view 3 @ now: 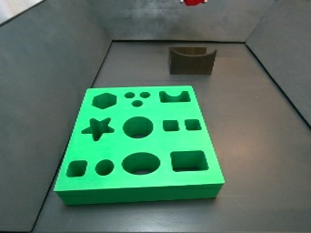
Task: Pick up the hexagon object. Move up. Place the hexagon object on the fixture. Regrasp the hexagon object. Move to above the board. Insert the hexagon object.
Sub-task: Place the hexagon object on the fixture.
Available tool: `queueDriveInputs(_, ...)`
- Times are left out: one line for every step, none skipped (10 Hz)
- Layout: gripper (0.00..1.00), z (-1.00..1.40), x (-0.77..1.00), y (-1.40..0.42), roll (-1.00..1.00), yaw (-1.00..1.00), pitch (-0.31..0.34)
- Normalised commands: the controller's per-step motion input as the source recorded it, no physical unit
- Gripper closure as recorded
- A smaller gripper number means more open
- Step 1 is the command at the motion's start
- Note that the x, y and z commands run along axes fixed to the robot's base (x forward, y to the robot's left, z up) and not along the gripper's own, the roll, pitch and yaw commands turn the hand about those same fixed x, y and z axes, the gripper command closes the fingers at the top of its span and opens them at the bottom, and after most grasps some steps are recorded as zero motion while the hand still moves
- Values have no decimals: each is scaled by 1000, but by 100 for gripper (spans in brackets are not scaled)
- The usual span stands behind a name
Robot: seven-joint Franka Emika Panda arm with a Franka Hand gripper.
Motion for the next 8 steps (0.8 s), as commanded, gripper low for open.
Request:
queueDriveInputs(100, -10, 86, 50, -455, -107, 159)
queueDriveInputs(100, -1, 43, 43, -284, -116, 115)
queueDriveInputs(100, -1000, 91, 58, -1000, -95, 57)
queueDriveInputs(100, -1000, 99, 68, -1000, -101, 45)
queueDriveInputs(100, -1000, 103, 72, -1000, -106, 56)
queueDriveInputs(100, -1000, 116, 74, -1000, -114, 84)
queueDriveInputs(100, -1000, 123, 80, -1000, -127, 98)
queueDriveInputs(100, -1000, 133, 88, -804, -132, 84)
